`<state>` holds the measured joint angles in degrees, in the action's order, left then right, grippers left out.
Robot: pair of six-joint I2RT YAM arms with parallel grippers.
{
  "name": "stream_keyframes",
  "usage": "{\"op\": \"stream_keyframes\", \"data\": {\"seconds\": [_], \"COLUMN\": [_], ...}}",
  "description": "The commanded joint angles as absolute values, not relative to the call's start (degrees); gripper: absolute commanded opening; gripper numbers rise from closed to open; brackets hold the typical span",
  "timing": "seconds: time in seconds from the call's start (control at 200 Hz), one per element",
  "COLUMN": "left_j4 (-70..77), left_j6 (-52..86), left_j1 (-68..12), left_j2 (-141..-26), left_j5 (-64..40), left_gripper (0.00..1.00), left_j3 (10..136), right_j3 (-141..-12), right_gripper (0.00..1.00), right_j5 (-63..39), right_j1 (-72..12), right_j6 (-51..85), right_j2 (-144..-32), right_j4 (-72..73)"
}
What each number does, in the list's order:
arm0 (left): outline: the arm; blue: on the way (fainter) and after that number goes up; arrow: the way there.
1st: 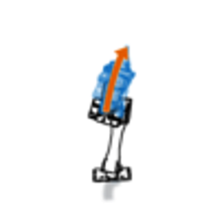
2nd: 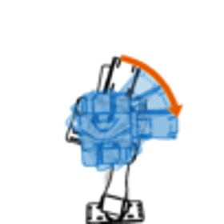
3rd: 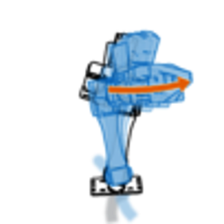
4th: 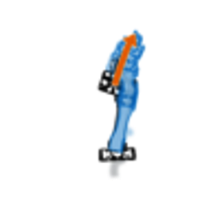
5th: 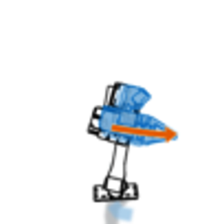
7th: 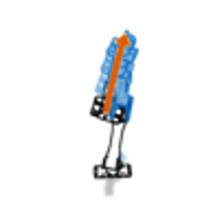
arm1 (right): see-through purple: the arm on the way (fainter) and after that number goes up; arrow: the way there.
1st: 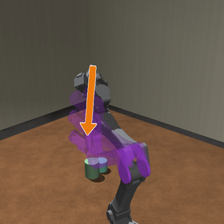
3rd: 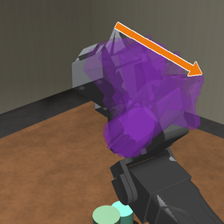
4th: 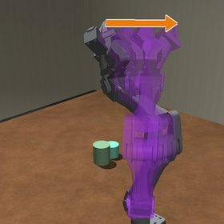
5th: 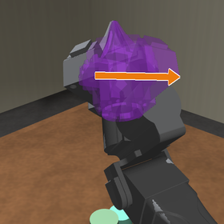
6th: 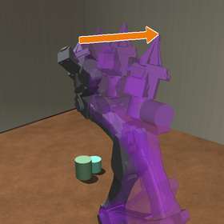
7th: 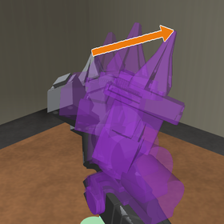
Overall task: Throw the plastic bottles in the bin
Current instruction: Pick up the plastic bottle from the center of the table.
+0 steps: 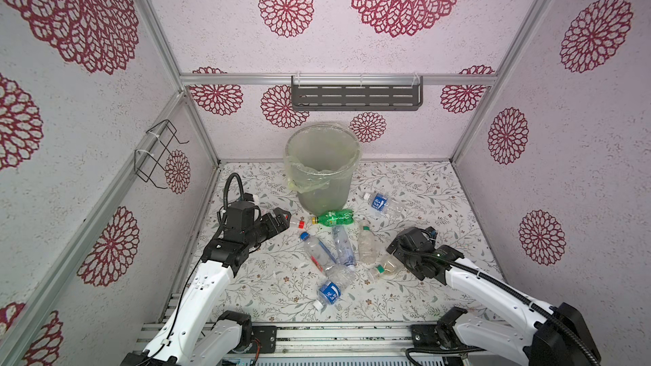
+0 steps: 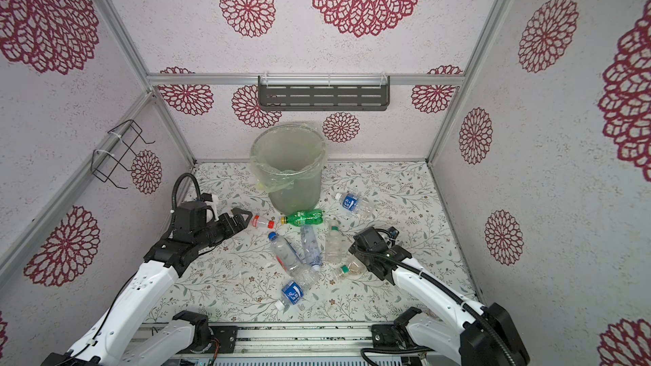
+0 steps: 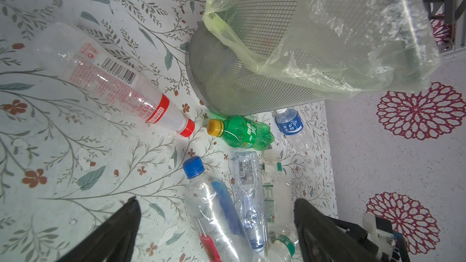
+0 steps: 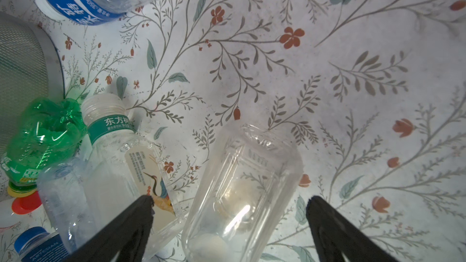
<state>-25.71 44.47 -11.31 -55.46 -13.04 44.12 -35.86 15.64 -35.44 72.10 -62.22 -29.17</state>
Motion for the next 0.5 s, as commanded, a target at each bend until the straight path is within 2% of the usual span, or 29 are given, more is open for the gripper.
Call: {"op": "stream_keyframes", "data": {"seconds": [0.0,0.385,0.495], "left_j4": [-23.8,-24.4,-24.5], "left_j6": [46.2,47.2,47.5], "left_j1": [-11.2,-11.6,-11.5], "left_j2": [-54.3,-51.8,-51.4], "left_j5": [-14.3,-13.9,-13.8], "left_gripper": [0.97,0.97,0.97], "left_j3": [43.1,41.0,40.5], "right_j3": [-38.1,-37.9,-37.9], "right_gripper": [0.99,0.99,0.95], "right_j5": [15.8,13.7,12.6], "right_j1": [-35.3,-34.1,-33.9], "right_j6": [73.7,73.5,73.4], "right_j2": [-64.3,-70.9,-72.9], "right_j4": [-28.2,-24.8,-23.9]}}
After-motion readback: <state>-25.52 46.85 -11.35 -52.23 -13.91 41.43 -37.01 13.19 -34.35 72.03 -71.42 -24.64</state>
